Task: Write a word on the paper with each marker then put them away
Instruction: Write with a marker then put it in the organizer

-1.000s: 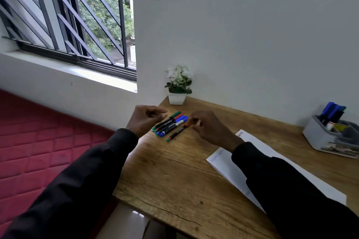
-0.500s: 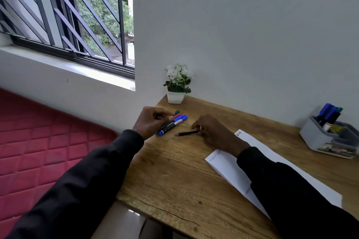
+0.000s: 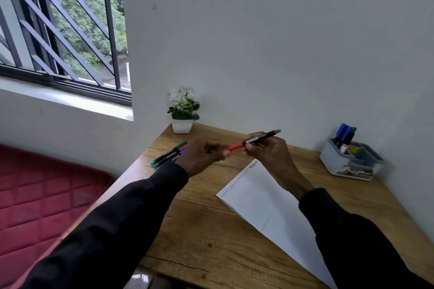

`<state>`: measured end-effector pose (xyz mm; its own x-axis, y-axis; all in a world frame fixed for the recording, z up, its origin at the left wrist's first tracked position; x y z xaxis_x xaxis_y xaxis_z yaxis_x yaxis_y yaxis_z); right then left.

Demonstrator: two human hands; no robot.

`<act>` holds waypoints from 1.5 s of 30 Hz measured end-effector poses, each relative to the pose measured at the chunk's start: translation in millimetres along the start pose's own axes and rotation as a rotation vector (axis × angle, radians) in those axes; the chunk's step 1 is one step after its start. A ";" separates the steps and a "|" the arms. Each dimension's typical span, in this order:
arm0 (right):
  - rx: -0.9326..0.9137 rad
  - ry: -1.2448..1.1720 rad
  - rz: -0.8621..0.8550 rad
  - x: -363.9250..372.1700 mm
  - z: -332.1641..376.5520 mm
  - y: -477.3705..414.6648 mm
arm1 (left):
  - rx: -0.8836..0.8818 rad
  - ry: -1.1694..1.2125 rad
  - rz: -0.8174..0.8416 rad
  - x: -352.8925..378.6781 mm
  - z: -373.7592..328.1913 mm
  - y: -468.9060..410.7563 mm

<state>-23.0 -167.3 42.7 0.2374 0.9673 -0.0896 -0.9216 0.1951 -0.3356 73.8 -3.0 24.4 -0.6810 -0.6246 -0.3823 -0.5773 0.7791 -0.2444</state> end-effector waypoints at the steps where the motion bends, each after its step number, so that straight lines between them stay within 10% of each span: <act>1: -0.007 -0.017 -0.003 -3.1 1.6 4.0 | -0.001 0.023 -0.008 3.5 -2.7 -1.8; 24: 0.177 -0.222 0.108 3.6 -24.4 15.7 | 0.094 -0.161 -0.011 6.8 -11.5 -6.2; 45: 0.267 0.137 0.107 27.0 -49.8 52.8 | -0.127 -0.447 -0.028 13.7 40.3 -6.8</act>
<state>-49.9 -139.0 -24.1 0.1570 0.9573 -0.2426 -0.9873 0.1465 -0.0611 86.5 -14.7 -15.1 -0.4194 -0.5391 -0.7304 -0.6622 0.7320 -0.1600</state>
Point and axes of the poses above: each hand's wrist, its own y-axis away from the middle knuckle, its own x-axis out of the palm, z = x × y, the point moved 7 cm from there along -y, towards the middle knuckle, and after that the axes turned 6 degrees about z, right-handed, at the moved point
